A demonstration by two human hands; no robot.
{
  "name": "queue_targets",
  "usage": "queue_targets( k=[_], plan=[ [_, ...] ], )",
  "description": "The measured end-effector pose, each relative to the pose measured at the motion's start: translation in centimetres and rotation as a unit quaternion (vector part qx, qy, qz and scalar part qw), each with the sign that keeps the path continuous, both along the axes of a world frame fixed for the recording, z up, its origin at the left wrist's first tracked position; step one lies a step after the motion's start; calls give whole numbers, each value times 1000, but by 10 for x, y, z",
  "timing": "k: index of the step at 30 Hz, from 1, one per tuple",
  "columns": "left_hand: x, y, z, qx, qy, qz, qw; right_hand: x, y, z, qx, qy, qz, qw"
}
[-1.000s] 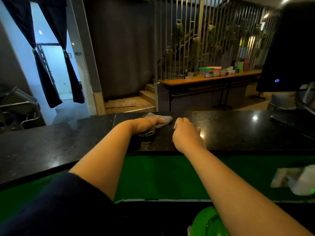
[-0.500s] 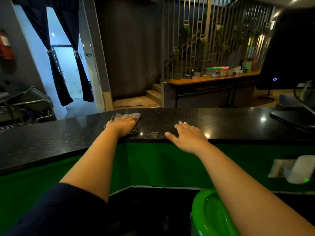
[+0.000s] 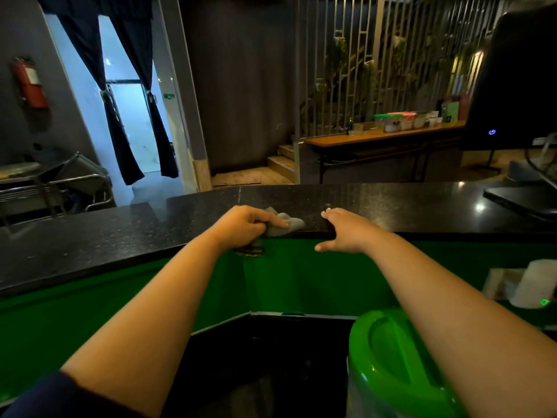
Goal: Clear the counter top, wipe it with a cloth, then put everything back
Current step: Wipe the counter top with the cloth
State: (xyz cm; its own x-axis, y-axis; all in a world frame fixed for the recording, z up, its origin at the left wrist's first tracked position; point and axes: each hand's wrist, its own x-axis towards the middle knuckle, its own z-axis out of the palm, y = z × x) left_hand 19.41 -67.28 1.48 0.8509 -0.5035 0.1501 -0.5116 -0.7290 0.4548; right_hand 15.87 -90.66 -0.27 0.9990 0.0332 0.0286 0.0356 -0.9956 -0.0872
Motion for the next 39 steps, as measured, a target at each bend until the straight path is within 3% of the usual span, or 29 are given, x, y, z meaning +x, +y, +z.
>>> queue_targets(
  k=[2, 4, 6, 10, 12, 15, 18, 23, 28, 32, 36, 39],
  plan=[
    [14, 3, -1, 31, -10, 60, 998, -1, -9, -1, -18, 13, -52, 998],
    [22, -4, -9, 123, -26, 119, 985, -3, -13, -11, -40, 6, -96, 995],
    [22, -19, -17, 149, -50, 137, 978, -4, -12, -19, -44, -13, -95, 994],
    [14, -45, -16, 109, -57, 51, 991, -4, -24, -4, -33, -3, -54, 998],
    [21, -48, -12, 99, -15, 20, 995, -1, -35, 1, -21, 23, -52, 998],
    [45, -53, 0, 130, 42, 22, 990, 2, -39, -7, -42, 24, -78, 996],
    [68, -75, 3, 185, 33, 55, 981, 6, -37, -16, -47, -11, -90, 995],
    [80, -114, -1, 182, 26, 48, 982, 11, -40, -20, -32, -21, -86, 996],
    [49, -104, -5, 122, 43, -21, 991, 3, -41, -4, 24, 28, -70, 997],
    [36, -85, 5, -32, 116, -49, 992, 6, -30, 16, 289, 71, -55, 953],
    [47, -53, 11, -210, 52, 18, 976, 28, 8, 12, 276, -4, -17, 961],
    [53, -28, -3, -226, 35, 112, 967, 43, 35, 12, 246, -24, -12, 969]
  ],
)
